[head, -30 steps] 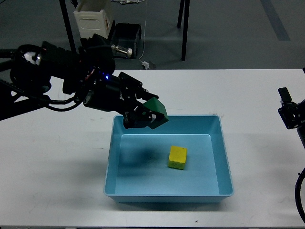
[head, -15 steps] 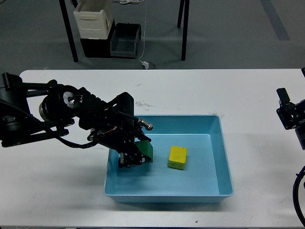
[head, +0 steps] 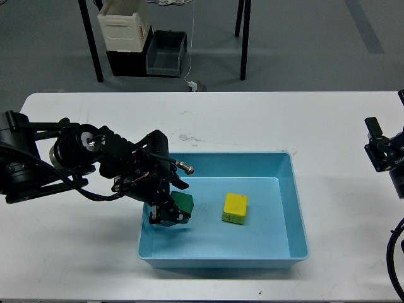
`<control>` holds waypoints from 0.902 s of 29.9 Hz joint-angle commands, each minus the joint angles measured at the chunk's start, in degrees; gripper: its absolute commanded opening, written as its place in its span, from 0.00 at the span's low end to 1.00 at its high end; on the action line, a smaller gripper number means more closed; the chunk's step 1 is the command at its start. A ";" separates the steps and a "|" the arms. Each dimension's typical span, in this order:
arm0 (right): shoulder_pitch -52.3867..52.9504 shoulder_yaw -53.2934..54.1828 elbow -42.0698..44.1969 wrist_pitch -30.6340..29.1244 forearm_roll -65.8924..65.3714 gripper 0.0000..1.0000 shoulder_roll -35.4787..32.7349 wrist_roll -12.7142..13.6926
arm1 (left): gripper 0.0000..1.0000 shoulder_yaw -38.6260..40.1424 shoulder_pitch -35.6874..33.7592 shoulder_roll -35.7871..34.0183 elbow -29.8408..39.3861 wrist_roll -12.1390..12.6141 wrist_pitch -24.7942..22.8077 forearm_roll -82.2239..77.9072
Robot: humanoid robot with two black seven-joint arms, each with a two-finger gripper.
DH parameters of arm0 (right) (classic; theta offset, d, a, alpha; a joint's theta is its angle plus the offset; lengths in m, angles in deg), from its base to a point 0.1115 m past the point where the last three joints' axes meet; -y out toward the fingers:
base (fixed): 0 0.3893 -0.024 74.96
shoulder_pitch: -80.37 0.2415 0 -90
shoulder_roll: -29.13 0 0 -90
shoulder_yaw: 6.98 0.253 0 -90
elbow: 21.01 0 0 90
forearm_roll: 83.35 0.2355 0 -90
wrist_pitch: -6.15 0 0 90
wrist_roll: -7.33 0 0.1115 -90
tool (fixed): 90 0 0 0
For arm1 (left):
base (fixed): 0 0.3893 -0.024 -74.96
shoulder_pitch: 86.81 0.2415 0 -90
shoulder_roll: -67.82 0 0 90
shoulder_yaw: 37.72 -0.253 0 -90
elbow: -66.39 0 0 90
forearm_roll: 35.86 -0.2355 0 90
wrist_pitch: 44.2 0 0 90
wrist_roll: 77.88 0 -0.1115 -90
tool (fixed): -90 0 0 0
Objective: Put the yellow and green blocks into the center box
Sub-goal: 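Open the left gripper and withdraw it from the box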
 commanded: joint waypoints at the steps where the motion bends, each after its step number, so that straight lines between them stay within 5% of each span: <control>1: 0.09 -0.06 -0.13 0.00 0.00 1.00 0.00 0.00 | 0.96 2.53 0.01 0.23 0.01 -0.01 -0.62 3.63; 8: 0.97 -0.06 -0.22 0.00 0.00 1.00 0.09 0.00 | 0.98 13.35 1.14 -2.75 0.45 -0.01 -0.89 32.42; 16: 3.78 0.02 -0.22 0.18 7.36 1.00 1.32 1.58 | 1.00 16.08 12.12 -8.02 0.28 -0.01 -0.01 73.82; 27: 4.93 2.13 0.05 -0.44 37.85 1.00 3.42 12.47 | 1.00 34.44 33.74 -8.11 0.10 -0.01 3.16 118.47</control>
